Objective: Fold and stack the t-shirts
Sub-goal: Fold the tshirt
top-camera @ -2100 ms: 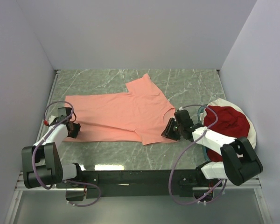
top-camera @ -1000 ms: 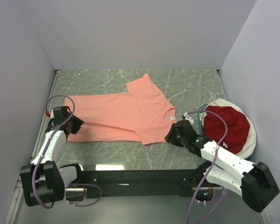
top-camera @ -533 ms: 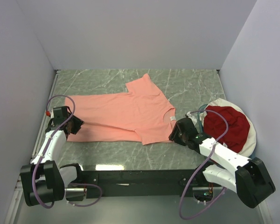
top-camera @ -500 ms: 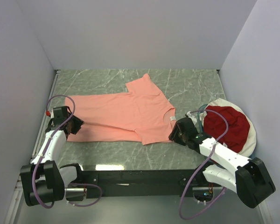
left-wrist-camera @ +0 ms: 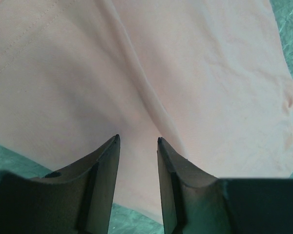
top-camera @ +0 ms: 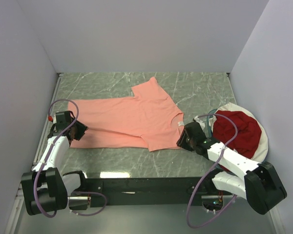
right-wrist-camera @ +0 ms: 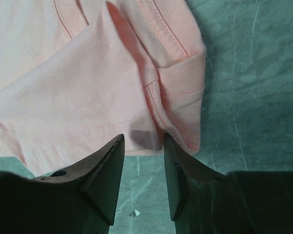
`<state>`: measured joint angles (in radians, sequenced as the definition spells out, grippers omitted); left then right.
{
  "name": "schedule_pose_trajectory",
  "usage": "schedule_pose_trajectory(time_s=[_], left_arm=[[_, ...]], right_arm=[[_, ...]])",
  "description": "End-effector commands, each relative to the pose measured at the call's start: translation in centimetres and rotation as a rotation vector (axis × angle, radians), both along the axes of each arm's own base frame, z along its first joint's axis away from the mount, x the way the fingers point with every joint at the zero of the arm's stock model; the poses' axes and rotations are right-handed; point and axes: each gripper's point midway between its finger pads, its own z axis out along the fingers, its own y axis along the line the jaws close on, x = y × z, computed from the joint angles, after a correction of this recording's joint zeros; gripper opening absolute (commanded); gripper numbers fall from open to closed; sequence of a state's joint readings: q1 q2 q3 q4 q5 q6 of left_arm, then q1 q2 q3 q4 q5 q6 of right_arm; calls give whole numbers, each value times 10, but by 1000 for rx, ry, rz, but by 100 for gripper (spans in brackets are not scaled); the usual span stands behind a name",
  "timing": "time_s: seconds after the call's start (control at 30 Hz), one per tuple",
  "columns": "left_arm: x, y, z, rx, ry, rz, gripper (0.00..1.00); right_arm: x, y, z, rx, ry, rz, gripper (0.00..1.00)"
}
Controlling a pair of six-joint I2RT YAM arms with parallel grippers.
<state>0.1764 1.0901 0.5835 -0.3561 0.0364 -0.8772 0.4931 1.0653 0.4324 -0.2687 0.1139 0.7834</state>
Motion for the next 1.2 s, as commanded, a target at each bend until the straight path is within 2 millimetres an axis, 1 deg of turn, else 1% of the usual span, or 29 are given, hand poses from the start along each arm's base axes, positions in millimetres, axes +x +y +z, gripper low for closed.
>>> schedule_pose_trajectory(time_s=[0.0, 0.07, 0.17, 0.2, 0.3, 0.33, 0.4, 0.53, 0.57, 0.63, 0.67, 0.7, 0.73, 0.77, 0.83, 0.9, 0.93, 0.97, 1.07, 1.13, 1.17], left_arm=[[6, 1, 6, 9, -29, -14, 43], [6, 1, 6, 10, -29, -13, 43], [6, 1, 6, 9, -29, -12, 43], [6, 1, 6, 9, -29, -12, 43], [6, 1, 5, 7, -27, -13, 43], [6, 1, 5, 7, -28, -12, 43], [6, 1, 5, 6, -27, -12, 43], [7, 1, 5, 6, -28, -10, 43], [8, 1, 5, 4, -25, -11, 43], [9, 0, 4, -1, -28, -10, 43], [9, 0, 4, -4, -25, -10, 43], [10, 0, 3, -7, -24, -11, 43], [10, -1, 1, -11, -20, -11, 43], [11, -1, 1, -13, -20, -9, 43], [13, -2, 0, -23, -21, -9, 43], [14, -2, -2, -24, -15, -7, 43], [15, -2, -3, -27, -13, -7, 43], [15, -3, -3, -30, -10, -9, 43], [18, -2, -5, -35, -3, -6, 43], [18, -3, -6, -37, -2, -8, 43], [19, -2, -6, -38, 0, -8, 43]], right_arm=[[21, 5, 19, 15, -72, -12, 43], [23, 6, 22, 19, -80, -10, 41], [27, 7, 27, 23, -93, -10, 33], [27, 8, 26, 17, -90, -4, 27], [30, 9, 29, 11, -86, 5, 14], [31, 10, 30, 13, -87, 7, 6], [34, 13, 35, 21, -94, 14, 1], [41, 19, 45, 37, -109, 30, 0], [46, 22, 53, 45, -125, 35, 0], [52, 24, 59, 45, -129, 35, 0], [59, 27, 68, 55, -147, 37, 0], [64, 28, 69, 56, -143, 36, 0], [73, 30, 79, 67, -163, 33, 0], [78, 32, 78, 74, -151, 39, 0], [89, 35, 84, 87, -155, 43, 0], [105, 36, 90, 105, -161, 33, 0], [116, 38, 100, 113, -181, 30, 0], [122, 35, 95, 106, -163, 17, 0], [142, 38, 93, 139, -146, 11, 0], [156, 37, 98, 174, -148, 5, 0], [160, 38, 90, 183, -124, 1, 0]])
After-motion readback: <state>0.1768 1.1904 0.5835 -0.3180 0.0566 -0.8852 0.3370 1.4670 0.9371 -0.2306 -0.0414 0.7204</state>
